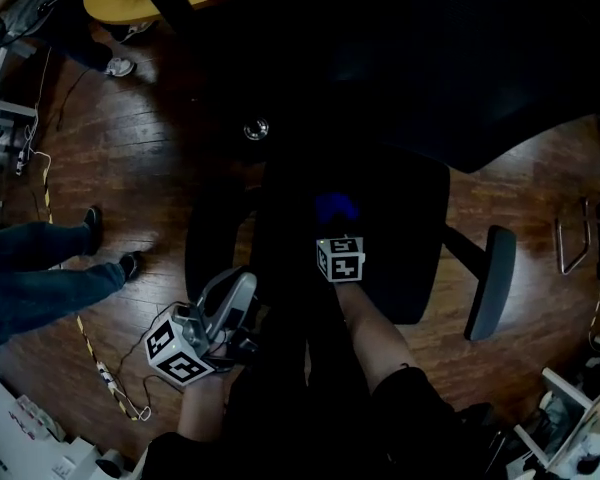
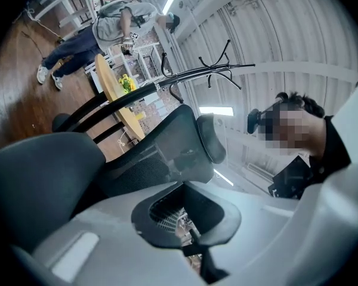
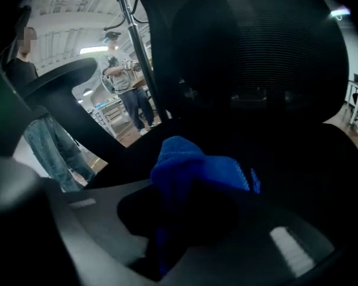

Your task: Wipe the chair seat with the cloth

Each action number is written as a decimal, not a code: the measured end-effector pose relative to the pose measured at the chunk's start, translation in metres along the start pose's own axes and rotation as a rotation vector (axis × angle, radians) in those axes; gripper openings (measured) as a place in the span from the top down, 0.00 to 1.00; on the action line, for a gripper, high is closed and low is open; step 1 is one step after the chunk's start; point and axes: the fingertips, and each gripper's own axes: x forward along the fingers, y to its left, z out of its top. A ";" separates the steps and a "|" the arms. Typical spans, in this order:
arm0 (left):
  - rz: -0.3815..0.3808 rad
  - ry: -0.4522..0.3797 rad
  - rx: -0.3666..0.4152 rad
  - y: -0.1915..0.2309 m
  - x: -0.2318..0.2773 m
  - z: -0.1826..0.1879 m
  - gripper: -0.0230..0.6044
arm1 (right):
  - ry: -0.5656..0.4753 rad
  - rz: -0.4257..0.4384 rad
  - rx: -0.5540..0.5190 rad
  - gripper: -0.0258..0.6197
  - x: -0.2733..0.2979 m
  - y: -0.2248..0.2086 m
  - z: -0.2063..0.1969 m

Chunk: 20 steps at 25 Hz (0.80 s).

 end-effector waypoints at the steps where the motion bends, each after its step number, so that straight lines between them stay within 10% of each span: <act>1: -0.002 0.009 0.000 0.001 0.002 -0.002 0.98 | -0.001 -0.028 0.004 0.86 -0.008 -0.019 -0.004; 11: -0.048 0.114 0.003 -0.005 0.035 -0.025 0.98 | -0.013 -0.321 0.102 0.86 -0.119 -0.201 -0.032; 20: -0.061 0.125 0.007 -0.011 0.047 -0.032 0.98 | -0.050 -0.367 0.148 0.86 -0.144 -0.231 -0.037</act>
